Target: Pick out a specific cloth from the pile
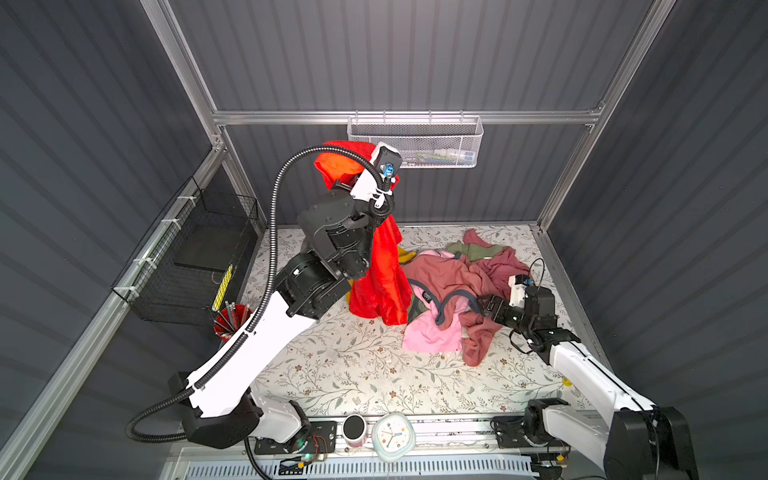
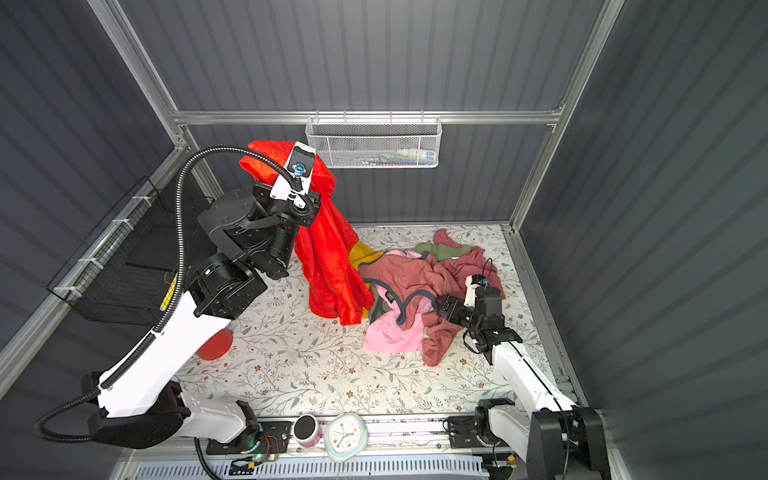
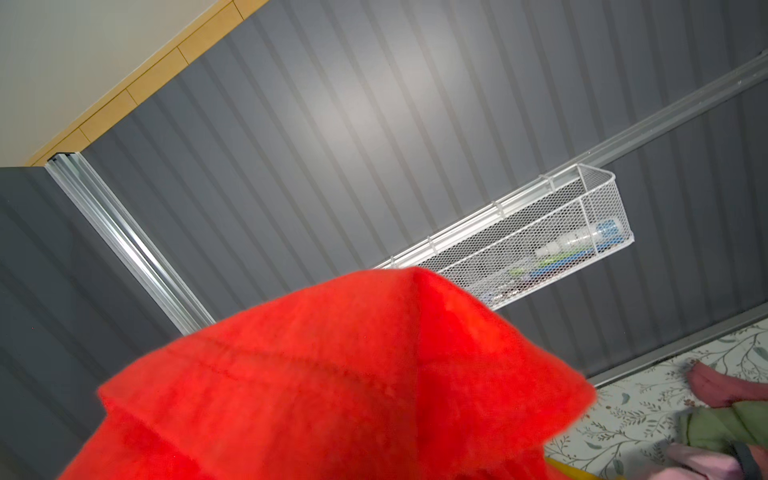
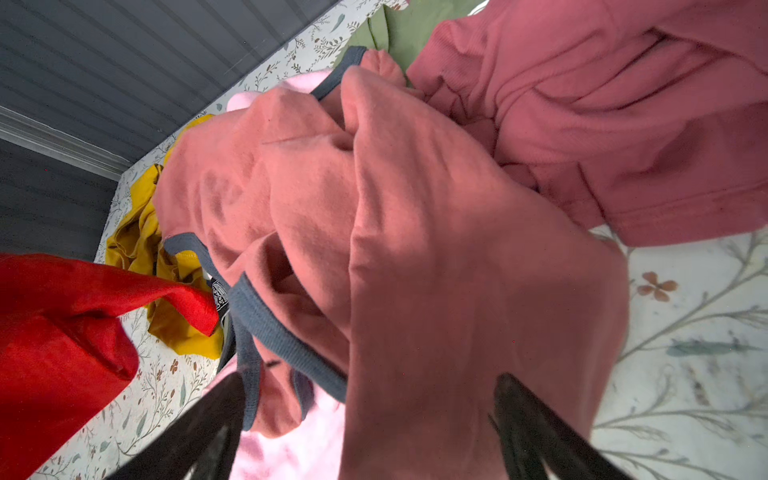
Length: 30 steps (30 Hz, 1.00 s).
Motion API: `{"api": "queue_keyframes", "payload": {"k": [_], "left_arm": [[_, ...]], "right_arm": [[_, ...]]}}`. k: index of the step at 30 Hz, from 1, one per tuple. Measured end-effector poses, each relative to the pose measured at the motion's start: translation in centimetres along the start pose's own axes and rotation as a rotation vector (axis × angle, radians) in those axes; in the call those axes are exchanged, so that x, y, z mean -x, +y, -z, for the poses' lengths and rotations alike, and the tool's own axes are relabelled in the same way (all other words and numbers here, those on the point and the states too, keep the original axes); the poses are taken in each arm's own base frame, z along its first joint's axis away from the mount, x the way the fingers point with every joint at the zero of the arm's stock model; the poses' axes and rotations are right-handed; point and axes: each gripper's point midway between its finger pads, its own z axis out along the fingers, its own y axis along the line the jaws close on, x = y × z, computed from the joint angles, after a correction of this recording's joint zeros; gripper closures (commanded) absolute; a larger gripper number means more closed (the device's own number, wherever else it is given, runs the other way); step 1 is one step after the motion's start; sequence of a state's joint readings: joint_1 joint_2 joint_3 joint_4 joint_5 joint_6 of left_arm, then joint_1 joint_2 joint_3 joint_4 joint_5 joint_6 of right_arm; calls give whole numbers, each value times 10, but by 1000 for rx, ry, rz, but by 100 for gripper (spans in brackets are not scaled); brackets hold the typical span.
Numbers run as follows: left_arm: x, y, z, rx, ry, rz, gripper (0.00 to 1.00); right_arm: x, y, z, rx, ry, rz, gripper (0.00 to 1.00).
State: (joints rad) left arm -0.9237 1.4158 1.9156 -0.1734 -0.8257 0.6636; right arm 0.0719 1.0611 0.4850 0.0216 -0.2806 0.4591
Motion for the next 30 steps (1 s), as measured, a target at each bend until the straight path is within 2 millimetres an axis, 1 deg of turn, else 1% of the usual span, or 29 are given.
{"api": "queue_keyframes", "payload": {"k": [2, 4, 5, 8, 10, 13, 18, 21, 23, 27, 30], "left_arm": [[2, -3, 1, -28, -10, 25, 100], [-1, -15, -1, -72, -6, 43, 100], [-3, -23, -3, -95, -1, 50, 100], [-15, -55, -11, -175, 30, 64, 100], [-29, -82, -16, -235, 62, 66, 100], [-53, -112, -20, -294, 116, 65, 100], [-94, -141, -23, -350, 202, 100, 100], [-125, -146, -26, -348, 263, 126, 100], [-148, -142, -26, -337, 308, 150, 100], [-196, -122, -19, -290, 398, 195, 100], [-226, -108, -9, -249, 459, 226, 100]], "right_arm": [[2, 1, 0, 2, -3, 2, 7], [2, 2, 0, 3, -4, 5, 7], [2, 2, 0, 3, -5, 8, 7], [0, 2, 0, -1, 2, 15, 7], [-1, 2, 0, -3, 7, 17, 7], [-2, 2, 0, -5, 10, 21, 8], [-4, 4, -1, 0, 16, 26, 8], [-4, 6, -2, 0, 20, 29, 8], [-3, 7, -2, 2, 20, 32, 8], [-4, 10, -2, 6, 22, 37, 9], [-6, 11, -3, 7, 29, 41, 9]]}}
